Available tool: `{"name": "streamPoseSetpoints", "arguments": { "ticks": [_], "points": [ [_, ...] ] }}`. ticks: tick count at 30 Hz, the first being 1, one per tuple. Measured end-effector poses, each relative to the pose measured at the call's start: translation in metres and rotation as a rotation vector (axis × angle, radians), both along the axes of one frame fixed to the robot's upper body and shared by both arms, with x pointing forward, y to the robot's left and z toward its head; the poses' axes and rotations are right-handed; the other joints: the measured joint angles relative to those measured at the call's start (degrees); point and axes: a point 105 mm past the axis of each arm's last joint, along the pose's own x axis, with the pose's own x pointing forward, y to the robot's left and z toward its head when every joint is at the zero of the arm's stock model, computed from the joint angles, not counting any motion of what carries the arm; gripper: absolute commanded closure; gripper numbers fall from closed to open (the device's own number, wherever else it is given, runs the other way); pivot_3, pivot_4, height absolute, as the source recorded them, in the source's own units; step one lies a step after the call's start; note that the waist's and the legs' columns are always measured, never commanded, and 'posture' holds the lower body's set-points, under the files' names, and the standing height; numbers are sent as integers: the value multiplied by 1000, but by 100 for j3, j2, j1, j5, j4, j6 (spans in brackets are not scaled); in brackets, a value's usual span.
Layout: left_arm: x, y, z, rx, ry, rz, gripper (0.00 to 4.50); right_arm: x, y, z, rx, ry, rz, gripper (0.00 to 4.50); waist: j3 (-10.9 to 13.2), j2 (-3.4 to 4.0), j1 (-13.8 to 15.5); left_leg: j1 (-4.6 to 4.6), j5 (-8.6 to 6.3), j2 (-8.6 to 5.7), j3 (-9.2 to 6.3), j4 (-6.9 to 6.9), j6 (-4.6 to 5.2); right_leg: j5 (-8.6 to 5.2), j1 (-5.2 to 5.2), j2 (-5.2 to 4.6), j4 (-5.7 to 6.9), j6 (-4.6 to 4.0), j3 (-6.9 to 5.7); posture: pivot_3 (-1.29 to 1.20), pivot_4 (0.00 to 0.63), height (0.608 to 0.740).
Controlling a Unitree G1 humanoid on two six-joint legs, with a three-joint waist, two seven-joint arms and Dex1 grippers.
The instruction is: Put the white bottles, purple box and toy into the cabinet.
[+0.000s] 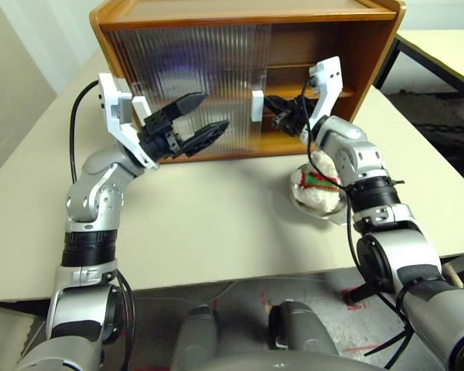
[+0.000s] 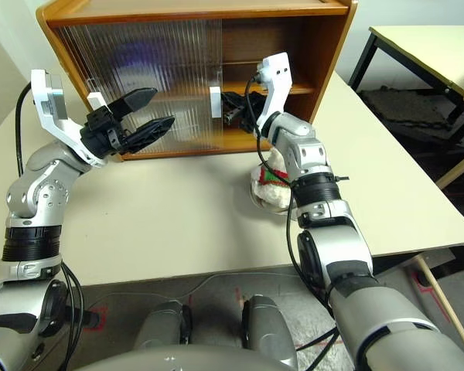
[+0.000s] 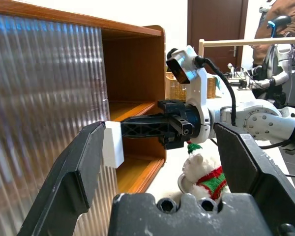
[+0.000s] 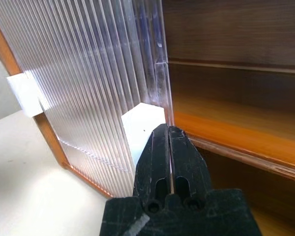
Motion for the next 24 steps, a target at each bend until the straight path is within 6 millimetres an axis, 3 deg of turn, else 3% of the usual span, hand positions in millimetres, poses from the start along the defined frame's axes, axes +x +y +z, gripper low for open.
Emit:
{"name": "streamPoseSetpoints", "arguments": {
  "ticks": [8, 16, 19, 24],
  "points": [
    [1, -1, 0, -5, 2, 3, 0, 1, -1, 1, -9, -2, -1, 4457, 0, 0, 0, 9, 0, 0, -1, -13, -1, -1, 0, 5, 0, -2, 5, 31, 0, 740],
    [2, -9, 3, -24, -6, -28, 0, -16, -48, 20, -50, -97, -95, 4457, 0, -1, 3, -5, -5, -1, 1, -13, -4, -1, 0, 2, -22, -1, 3, -26, 0, 740],
    [3, -13, 4, -23, -12, -51, 0, -30, -66, 18, -80, -94, -132, 3753, 0, 0, -8, -3, -7, -1, 1, -15, -5, -3, -1, 3, -23, -3, 3, -44, 0, 740],
    [5, -15, 0, -20, 3, -70, 0, -59, -91, 18, -99, -66, -175, 1916, 1, 1, -38, -1, -9, -1, 0, -17, -8, -4, -3, 4, -24, -4, 3, -75, 0, 740]
  ]
}}
